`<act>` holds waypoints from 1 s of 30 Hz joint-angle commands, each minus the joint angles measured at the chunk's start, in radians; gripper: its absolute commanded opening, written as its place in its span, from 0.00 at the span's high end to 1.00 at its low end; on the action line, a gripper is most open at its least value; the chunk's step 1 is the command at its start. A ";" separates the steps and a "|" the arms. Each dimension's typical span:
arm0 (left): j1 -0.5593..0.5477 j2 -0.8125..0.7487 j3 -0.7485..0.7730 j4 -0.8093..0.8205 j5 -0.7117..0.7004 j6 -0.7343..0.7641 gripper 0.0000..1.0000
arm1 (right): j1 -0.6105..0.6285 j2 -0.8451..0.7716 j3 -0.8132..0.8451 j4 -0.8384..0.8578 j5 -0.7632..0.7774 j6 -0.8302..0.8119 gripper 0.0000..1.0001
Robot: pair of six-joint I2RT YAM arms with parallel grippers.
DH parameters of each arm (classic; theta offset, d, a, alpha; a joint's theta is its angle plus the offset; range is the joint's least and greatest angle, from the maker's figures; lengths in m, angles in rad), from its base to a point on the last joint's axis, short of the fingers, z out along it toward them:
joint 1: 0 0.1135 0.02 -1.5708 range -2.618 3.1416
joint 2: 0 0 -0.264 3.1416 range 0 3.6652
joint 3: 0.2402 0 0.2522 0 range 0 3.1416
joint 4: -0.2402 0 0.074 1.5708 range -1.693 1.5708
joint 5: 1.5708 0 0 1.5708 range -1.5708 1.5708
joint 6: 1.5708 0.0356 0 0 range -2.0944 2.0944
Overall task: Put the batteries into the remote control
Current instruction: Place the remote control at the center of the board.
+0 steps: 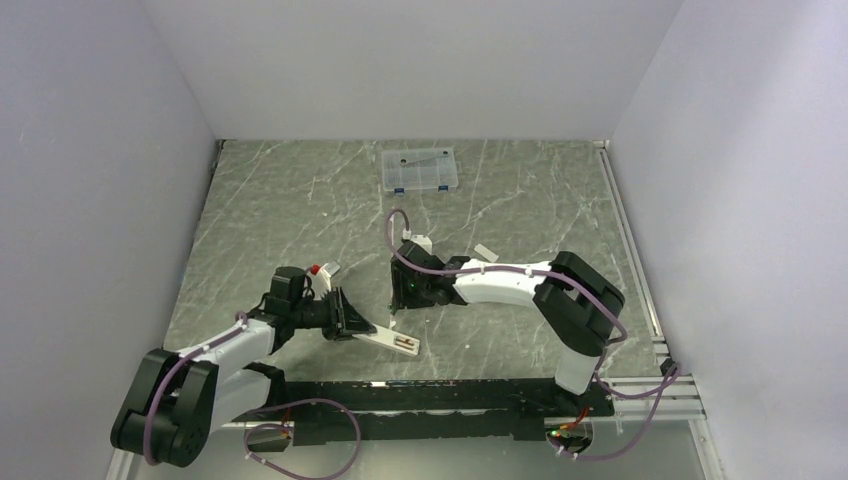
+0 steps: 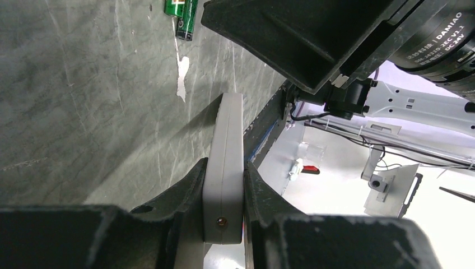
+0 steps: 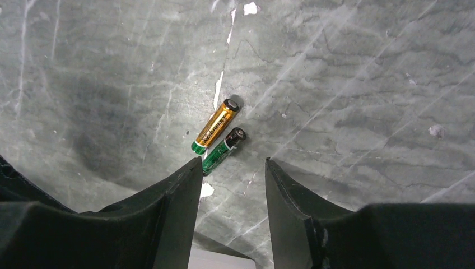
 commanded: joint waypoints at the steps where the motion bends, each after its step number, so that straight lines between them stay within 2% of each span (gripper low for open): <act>1: 0.001 0.028 -0.005 -0.086 -0.118 0.066 0.72 | 0.013 0.003 0.038 -0.016 0.045 0.030 0.53; 16: 0.001 0.084 0.011 -0.104 -0.153 0.066 0.44 | 0.015 -0.047 0.003 -0.013 0.066 0.031 0.53; 21: 0.001 0.084 0.016 -0.145 -0.170 0.066 0.34 | 0.013 -0.069 -0.023 -0.004 0.067 0.031 0.49; 30: 0.001 0.077 0.031 -0.171 -0.190 0.062 0.27 | 0.010 -0.122 -0.063 0.008 0.110 0.014 0.46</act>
